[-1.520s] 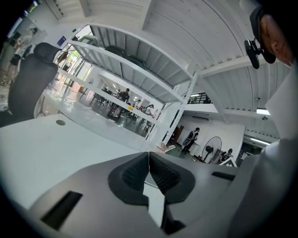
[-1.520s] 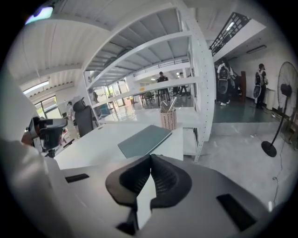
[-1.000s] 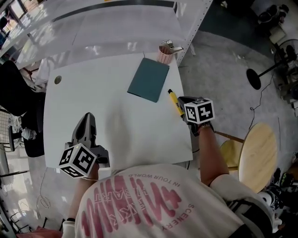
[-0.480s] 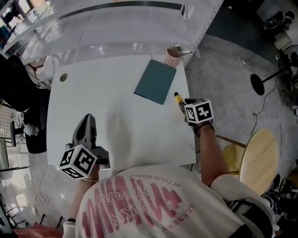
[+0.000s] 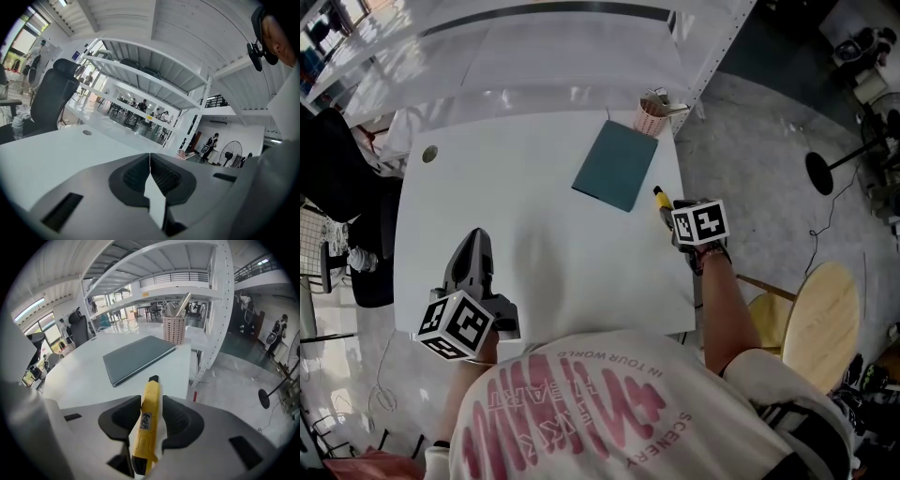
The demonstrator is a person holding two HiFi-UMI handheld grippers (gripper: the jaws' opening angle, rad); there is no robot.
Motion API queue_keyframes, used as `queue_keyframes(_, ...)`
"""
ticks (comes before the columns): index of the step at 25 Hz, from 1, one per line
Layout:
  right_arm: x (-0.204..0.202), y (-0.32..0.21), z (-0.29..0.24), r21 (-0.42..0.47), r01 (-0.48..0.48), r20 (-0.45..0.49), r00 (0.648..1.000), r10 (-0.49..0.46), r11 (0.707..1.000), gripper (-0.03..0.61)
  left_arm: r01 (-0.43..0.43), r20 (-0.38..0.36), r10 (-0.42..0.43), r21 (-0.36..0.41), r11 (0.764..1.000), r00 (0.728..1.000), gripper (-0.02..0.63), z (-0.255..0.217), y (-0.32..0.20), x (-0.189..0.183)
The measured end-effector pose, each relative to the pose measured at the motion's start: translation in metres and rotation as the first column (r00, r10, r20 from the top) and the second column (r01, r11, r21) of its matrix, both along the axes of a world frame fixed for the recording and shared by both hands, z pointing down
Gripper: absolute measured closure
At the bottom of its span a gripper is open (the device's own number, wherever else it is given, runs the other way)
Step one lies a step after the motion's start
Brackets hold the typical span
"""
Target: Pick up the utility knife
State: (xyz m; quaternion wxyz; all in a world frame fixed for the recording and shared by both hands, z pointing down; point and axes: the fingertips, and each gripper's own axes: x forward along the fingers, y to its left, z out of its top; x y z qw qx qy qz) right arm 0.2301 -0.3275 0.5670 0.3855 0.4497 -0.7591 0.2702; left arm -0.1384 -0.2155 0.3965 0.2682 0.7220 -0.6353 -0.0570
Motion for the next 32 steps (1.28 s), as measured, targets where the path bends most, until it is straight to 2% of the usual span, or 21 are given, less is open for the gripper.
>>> queue_keyframes(4,-0.002,0.004,0.007,-0.02,0.027,-0.041,0.999,-0.028,0.999,0.417,0.002,-0.005,-0.002,-0.004,1.0,1.0,0.589,0.001,0.0,0.0)
queue_keyframes(11,-0.003,0.004,0.014,-0.042,0.033,-0.042,0.998,-0.035,0.999,0.42,0.004,-0.012,-0.004,-0.007,1.0,1.0,0.589,0.007,-0.003,0.002)
queue_keyframes(23,-0.003,0.005,0.014,-0.094,0.023,-0.097,0.995,-0.032,0.995,0.42,0.013,-0.039,-0.014,-0.015,1.0,0.999,0.589,0.012,-0.003,0.006)
queue_keyframes(32,-0.002,0.007,0.011,-0.076,-0.044,-0.082,0.996,0.038,0.996,0.443,0.019,-0.037,-0.019,-0.012,1.0,0.999,0.589,0.007,-0.001,0.006)
